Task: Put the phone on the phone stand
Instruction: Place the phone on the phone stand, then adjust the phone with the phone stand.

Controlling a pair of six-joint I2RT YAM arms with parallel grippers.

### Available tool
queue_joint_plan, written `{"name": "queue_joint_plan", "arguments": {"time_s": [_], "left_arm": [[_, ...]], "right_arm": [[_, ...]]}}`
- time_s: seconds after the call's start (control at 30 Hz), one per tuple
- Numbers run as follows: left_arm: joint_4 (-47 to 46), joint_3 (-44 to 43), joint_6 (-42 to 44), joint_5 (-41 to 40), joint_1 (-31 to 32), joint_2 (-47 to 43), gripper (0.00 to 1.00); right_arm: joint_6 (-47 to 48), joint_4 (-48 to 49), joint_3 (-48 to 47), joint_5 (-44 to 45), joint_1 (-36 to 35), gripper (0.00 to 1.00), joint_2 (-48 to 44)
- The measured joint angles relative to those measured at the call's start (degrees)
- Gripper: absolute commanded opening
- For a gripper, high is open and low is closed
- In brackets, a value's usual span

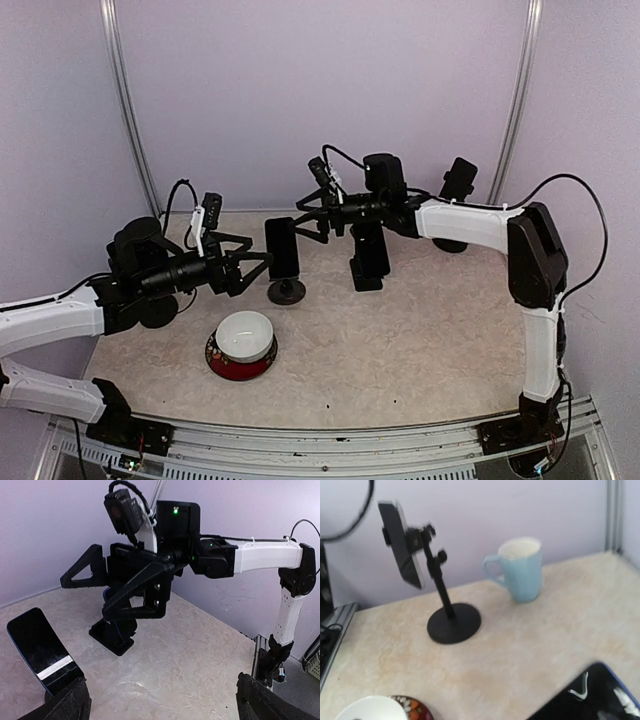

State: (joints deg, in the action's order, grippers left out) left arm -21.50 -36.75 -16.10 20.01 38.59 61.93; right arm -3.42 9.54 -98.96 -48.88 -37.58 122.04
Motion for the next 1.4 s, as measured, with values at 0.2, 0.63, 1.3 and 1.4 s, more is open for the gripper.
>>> {"name": "queue_joint_plan", "arguments": {"time_s": [0.2,0.63,1.3,1.4], "left_arm": [[0.09,0.2,3.28,-0.55,5.01,2.21,0.99],[-1.03,4.59,8.35,-2.58,10.23,9.84,0.99],[-8.35,6.34,16.92,-6.95,15.52,26.16,0.99],[-9.22,6.21,17.07,-6.95,15.52,26.91,0.99]], "right_arm": [[3.89,-1.14,9.9,5.66,0.0,1.0,-13.05],[5.95,-0.09,37.75,23.12,-1.92,1.0,-30.47],[4.98,6.27,64.04,55.6,-11.06,1.0,-41.62],[3.5,6.27,62.64,62.82,-10.03,1.0,-39.39]]}}
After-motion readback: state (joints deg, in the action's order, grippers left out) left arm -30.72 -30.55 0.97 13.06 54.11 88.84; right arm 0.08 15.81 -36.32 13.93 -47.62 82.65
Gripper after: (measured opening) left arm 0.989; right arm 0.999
